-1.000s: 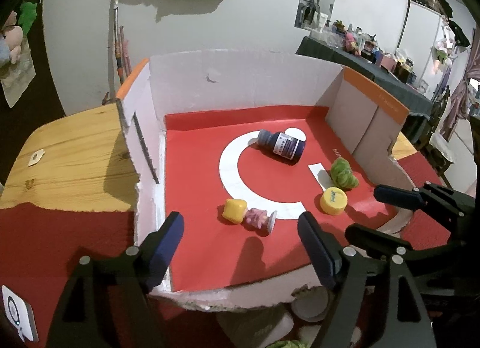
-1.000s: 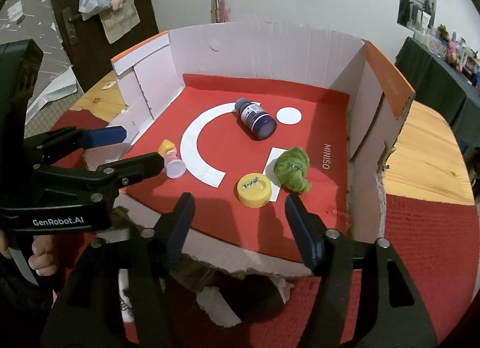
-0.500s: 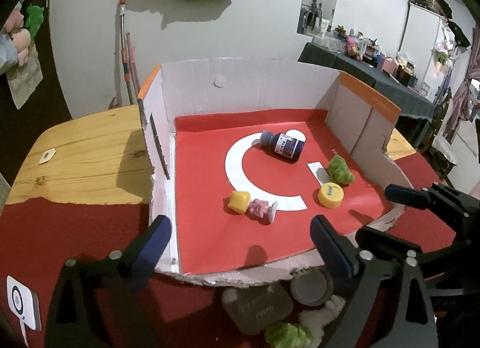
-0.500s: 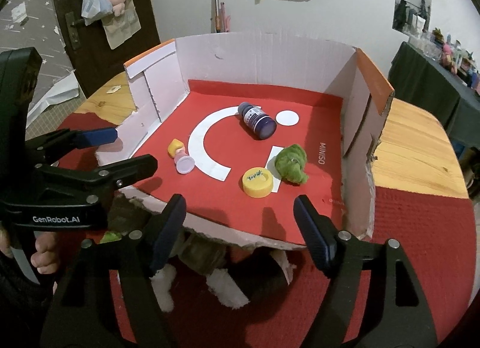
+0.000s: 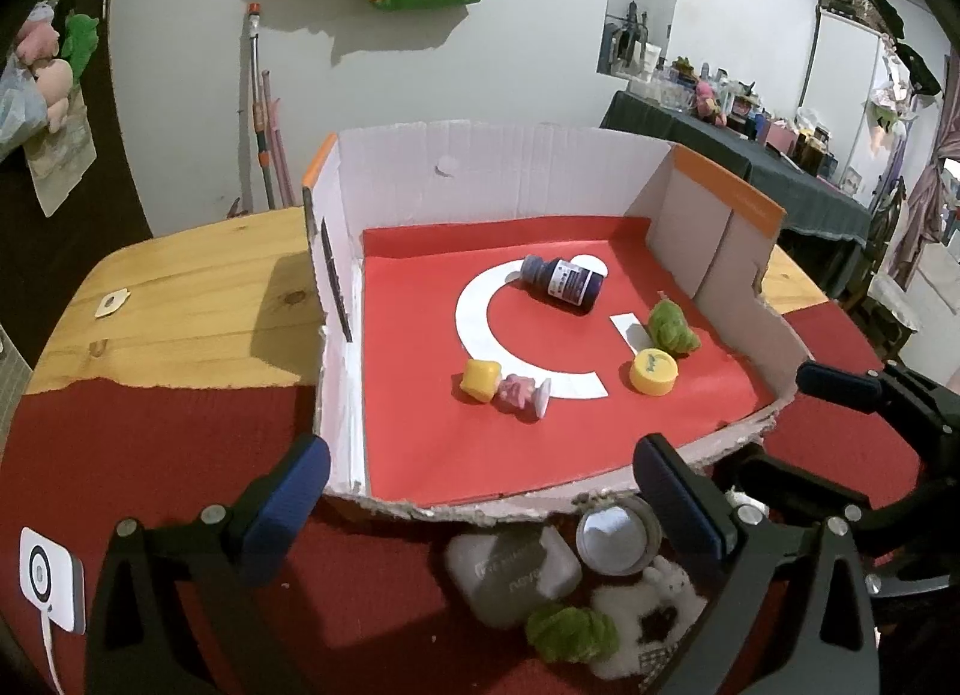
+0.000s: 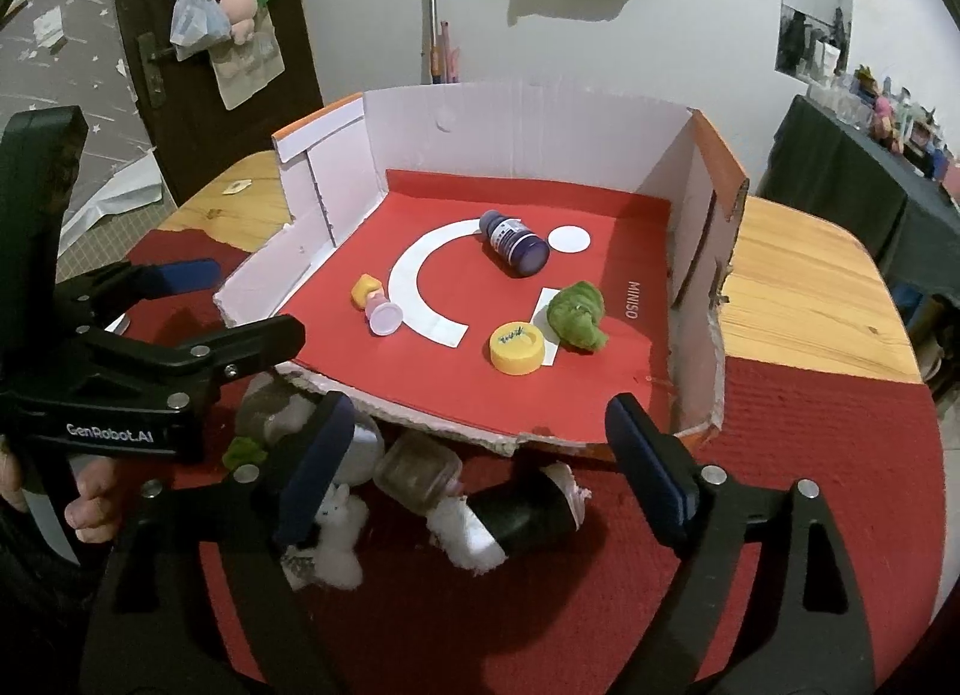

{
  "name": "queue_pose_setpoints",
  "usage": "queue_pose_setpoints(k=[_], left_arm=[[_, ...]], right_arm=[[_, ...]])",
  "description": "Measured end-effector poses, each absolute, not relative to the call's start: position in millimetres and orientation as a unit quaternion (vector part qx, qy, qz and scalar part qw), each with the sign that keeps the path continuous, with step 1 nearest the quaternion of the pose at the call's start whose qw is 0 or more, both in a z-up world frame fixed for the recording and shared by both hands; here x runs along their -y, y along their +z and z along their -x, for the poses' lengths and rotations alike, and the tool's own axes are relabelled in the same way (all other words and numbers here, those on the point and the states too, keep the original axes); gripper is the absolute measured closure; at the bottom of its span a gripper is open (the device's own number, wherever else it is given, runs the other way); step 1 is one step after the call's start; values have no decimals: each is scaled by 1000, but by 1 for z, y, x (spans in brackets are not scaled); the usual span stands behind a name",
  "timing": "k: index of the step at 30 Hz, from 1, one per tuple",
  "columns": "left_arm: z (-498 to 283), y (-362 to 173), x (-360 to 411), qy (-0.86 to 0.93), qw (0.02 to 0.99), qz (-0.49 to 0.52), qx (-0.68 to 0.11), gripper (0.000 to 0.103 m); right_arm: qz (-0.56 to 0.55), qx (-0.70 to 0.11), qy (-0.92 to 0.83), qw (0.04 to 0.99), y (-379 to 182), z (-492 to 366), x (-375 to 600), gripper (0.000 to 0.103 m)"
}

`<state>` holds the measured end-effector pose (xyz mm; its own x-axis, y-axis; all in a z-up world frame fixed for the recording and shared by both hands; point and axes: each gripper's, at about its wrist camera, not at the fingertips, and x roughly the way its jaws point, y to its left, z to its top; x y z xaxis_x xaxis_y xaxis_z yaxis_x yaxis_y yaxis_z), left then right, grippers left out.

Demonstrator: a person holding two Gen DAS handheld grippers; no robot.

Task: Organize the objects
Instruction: 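Withdraw both open tools from the box back over the item pile, then move both open tools toward the remaining items on the cloth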

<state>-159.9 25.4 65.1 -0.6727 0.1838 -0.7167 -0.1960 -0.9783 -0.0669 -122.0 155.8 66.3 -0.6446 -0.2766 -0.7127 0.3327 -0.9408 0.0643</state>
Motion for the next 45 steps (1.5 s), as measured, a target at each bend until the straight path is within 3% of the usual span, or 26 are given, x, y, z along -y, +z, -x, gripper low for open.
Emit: queue_pose_setpoints(k=[34,45], left_arm=[[108,47,-23,913,109,394,-7,0],[94,38,-30,907,125,401,-18,17]], right_arm=[[-384,-39,-905,176,51,65,-147,14],[-389,-48,-899,195,41,48,-136,22]])
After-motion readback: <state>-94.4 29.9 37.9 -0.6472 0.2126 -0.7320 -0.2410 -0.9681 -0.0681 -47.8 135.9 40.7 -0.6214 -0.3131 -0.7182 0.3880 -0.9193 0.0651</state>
